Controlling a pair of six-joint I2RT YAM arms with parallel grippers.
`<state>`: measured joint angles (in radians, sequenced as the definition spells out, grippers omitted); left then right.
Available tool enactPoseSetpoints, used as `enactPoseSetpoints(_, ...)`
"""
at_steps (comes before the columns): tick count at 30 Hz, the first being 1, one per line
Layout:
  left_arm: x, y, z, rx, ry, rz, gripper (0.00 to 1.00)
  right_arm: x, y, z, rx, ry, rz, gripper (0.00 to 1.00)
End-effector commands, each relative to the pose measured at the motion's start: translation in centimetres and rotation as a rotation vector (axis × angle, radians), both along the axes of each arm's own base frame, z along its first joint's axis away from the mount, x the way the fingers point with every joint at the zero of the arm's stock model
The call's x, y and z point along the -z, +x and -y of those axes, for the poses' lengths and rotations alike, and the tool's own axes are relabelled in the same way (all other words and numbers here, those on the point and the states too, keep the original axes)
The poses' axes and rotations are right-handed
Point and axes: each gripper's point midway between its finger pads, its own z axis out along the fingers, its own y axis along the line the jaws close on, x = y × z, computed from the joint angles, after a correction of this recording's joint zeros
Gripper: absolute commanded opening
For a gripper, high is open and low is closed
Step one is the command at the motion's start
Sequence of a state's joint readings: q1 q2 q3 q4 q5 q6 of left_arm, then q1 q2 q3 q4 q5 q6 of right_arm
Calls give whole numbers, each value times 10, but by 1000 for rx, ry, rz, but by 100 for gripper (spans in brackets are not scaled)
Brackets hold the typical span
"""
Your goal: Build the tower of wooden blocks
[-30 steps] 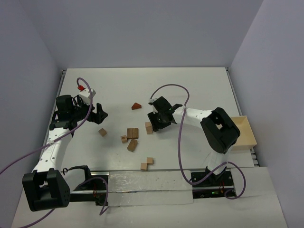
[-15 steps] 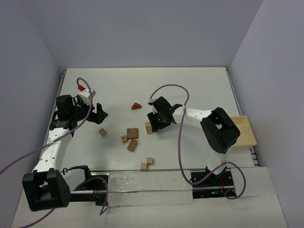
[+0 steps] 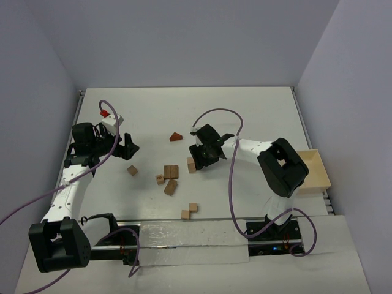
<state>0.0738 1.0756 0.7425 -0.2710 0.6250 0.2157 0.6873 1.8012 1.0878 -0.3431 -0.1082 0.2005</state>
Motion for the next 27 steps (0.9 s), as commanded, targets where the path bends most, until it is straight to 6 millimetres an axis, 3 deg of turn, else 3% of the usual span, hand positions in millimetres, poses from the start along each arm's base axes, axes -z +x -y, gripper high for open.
enactPoseSetpoints(1, -9, 7, -1, 7, 4, 58, 99, 5, -5, -5, -3, -4, -31, 59)
enactPoseSetpoints(10, -9, 6, -1, 11, 9, 59, 99, 3, -8, 3, -9, -20, -21, 60)
enactPoseSetpoints(16, -9, 0, 2, 74, 42, 64, 98, -7, -10, 24, 3, -28, -6, 60)
enactPoseSetpoints(25, 6, -30, 31, 347, 182, 31, 87, -38, -4, 55, 62, 37, 51, 61)
enactPoseSetpoints(27, 12, -31, 41, 415, 230, 37, 87, -50, 3, 63, 87, 90, 50, 69)
